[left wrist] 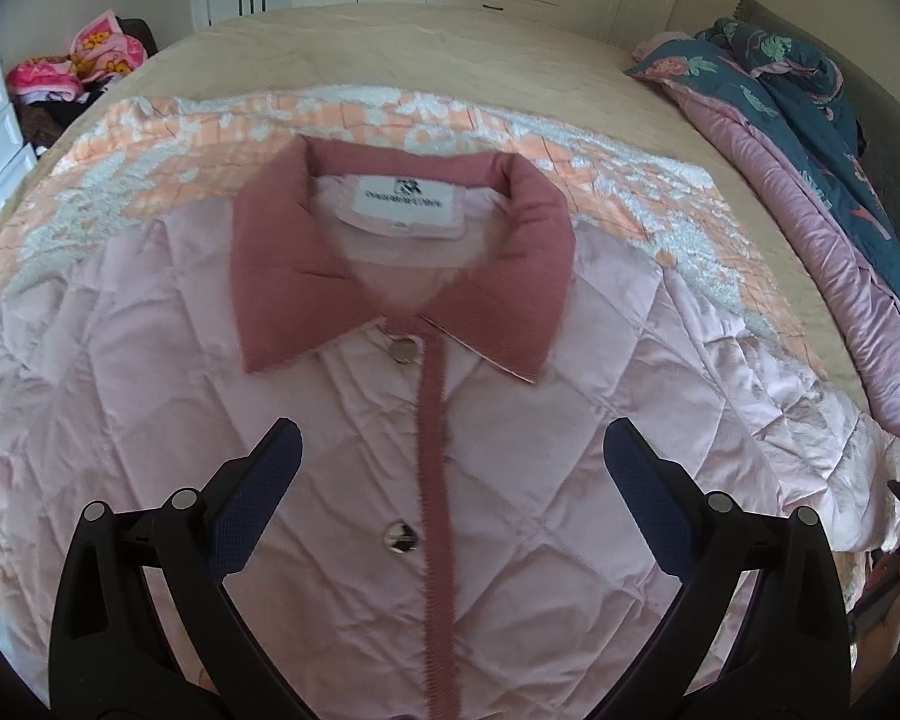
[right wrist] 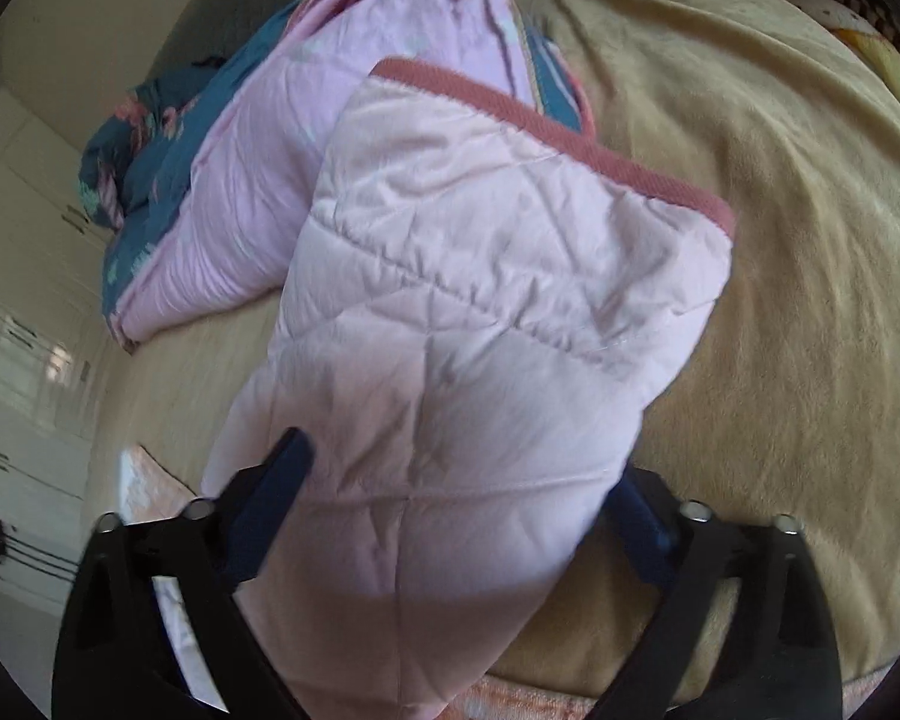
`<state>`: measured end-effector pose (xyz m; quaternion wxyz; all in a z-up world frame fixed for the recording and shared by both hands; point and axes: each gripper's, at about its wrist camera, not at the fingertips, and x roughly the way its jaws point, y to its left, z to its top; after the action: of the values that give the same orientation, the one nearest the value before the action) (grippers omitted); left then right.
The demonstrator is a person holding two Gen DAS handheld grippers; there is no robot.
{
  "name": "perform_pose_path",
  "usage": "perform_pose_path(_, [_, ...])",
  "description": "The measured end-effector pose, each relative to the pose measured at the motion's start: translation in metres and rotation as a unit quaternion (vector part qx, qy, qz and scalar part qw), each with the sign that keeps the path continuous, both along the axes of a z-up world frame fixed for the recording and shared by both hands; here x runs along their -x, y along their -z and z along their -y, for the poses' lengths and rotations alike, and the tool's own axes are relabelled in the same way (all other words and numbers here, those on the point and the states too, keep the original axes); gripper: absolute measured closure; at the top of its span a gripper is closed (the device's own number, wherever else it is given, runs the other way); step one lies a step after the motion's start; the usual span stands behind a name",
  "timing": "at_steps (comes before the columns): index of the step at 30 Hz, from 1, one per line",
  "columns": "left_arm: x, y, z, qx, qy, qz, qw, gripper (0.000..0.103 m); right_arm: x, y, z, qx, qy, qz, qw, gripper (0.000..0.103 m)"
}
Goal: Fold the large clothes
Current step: 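Lift the sleeve with the right gripper and lay it across the jacket front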
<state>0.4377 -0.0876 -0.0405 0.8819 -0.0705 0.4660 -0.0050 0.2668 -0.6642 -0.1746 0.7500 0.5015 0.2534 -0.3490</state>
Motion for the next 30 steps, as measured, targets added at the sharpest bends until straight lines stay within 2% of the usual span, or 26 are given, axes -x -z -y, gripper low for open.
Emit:
perform_pose_path(1, [0.001, -0.003, -0.003, 0.0, 0.0, 0.001, 1.0, 0.008, 0.002, 0.0, 0.001, -0.002, -0.001, 0.014, 1.0, 0.058])
perform_pose_path(3, [0.004, -0.011, -0.01, 0.004, -0.001, 0.006, 1.0, 0.008, 0.006, -0.006, 0.003, 0.0, -0.007, 0.04, 0.999, 0.069])
perform_pose_path(7, [0.011, -0.028, -0.022, 0.007, -0.005, 0.016, 0.9998, 0.008, 0.006, -0.049, -0.011, 0.047, -0.053, 0.087, 0.994, 0.081])
perform_pose_path(9, [0.016, -0.037, -0.029, 0.009, -0.007, 0.02, 0.9997, 0.008, 0.001, -0.081, -0.028, 0.081, -0.092, 0.114, 0.986, 0.085])
perform_pose_path(12, [0.023, -0.051, -0.038, -0.001, -0.008, 0.027, 0.9996, 0.008, -0.012, -0.125, -0.056, 0.128, -0.149, 0.143, 0.97, 0.087])
perform_pose_path(18, [0.037, -0.082, -0.062, 0.006, -0.018, 0.044, 0.9988, 0.008, -0.046, -0.205, -0.129, 0.217, -0.252, 0.176, 0.926, 0.088])
perform_pose_path(25, [0.055, -0.113, -0.088, 0.009, -0.027, 0.063, 0.9976, 0.008, -0.06, -0.264, -0.215, 0.258, -0.342, 0.2, 0.881, 0.088])
perform_pose_path(30, [0.069, -0.12, -0.108, 0.025, -0.035, 0.067, 0.9968, 0.008, -0.062, -0.295, -0.275, 0.278, -0.389, 0.221, 0.85, 0.088])
